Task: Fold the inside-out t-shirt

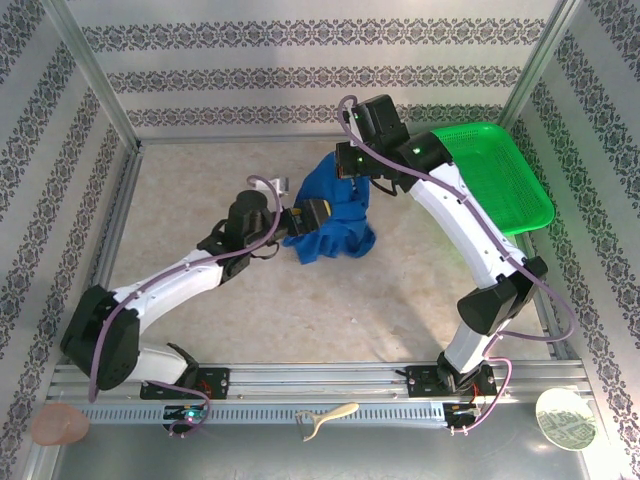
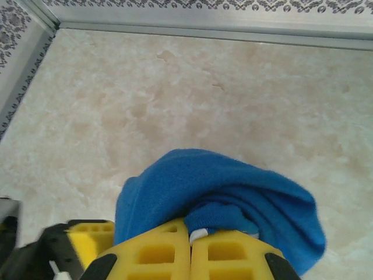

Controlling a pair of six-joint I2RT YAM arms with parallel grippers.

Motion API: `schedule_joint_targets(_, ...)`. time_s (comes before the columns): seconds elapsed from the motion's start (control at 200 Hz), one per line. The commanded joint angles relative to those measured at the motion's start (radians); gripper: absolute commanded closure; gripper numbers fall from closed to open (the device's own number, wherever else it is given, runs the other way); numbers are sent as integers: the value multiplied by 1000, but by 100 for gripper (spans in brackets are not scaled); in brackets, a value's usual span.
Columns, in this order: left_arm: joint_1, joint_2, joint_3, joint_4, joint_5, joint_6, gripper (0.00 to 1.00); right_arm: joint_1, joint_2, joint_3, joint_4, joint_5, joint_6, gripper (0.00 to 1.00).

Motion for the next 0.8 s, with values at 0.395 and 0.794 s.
schedule_joint_targets(0.395, 205, 78, -287, 101, -127, -31, 100, -111, -192, -183, 194, -106, 124, 100)
schedule_joint_targets(0.794, 57, -96, -96, 12, -50, 44, 15, -126, -219, -354, 308, -190, 153, 100)
